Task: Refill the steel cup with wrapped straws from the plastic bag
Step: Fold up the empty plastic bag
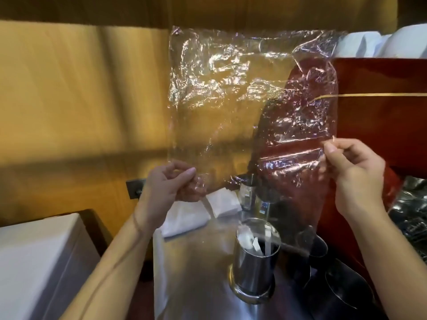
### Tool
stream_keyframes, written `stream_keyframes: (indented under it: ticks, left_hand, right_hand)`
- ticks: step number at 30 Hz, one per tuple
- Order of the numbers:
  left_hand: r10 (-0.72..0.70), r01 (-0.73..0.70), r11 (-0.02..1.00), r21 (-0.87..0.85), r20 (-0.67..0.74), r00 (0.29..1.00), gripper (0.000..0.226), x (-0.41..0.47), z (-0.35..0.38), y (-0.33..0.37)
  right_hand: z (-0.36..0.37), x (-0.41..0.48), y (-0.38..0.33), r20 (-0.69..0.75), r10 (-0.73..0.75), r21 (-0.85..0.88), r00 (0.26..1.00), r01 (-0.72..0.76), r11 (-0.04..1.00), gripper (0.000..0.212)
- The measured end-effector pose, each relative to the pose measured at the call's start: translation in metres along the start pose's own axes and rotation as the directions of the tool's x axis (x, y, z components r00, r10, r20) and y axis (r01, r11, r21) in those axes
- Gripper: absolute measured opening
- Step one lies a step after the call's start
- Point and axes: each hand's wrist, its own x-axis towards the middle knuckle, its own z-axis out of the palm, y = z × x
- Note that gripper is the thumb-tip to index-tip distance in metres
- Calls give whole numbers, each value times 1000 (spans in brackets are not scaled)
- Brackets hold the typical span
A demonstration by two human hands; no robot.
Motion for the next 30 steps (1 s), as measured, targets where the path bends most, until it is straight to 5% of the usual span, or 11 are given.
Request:
stream_keyframes:
  ticks: [4,8,11,16,22,28,30]
  left_hand:
    - [-31,32,999,-15,72,997,15,-3,-26,17]
    - [-53,53,997,51,-4,999,15,-18,-45,16]
    - [-143,150,988,38,-133,981,8,-37,-55,1]
    - [-253,274,958,80,-212,944,27,-70,-62,-19]
    - [-283,317,947,49,-335,899,39,-93,-72,-33]
    - [-285,342,935,99,-368,885,20,-105,-83,-45]
    - [-239,316,938,145,-390,889,31,-106,-87,-48]
  right_hand:
    - [9,7,-9,74,26,17,997,-27,999,21]
    - [14,-4,8,193,201,-7,960,-204,979,19]
    - [22,-27,28,286,352,-65,891,-349,935,18]
    - [38,-54,56,389,557,-59,734,-583,810,13]
    - [45,-74,73,436,512,-158,740,-497,853,6]
    - [48,-83,84,466,562,-79,684,-600,796,4]
    - [46,-83,84,502,556,-57,663,-616,786,5]
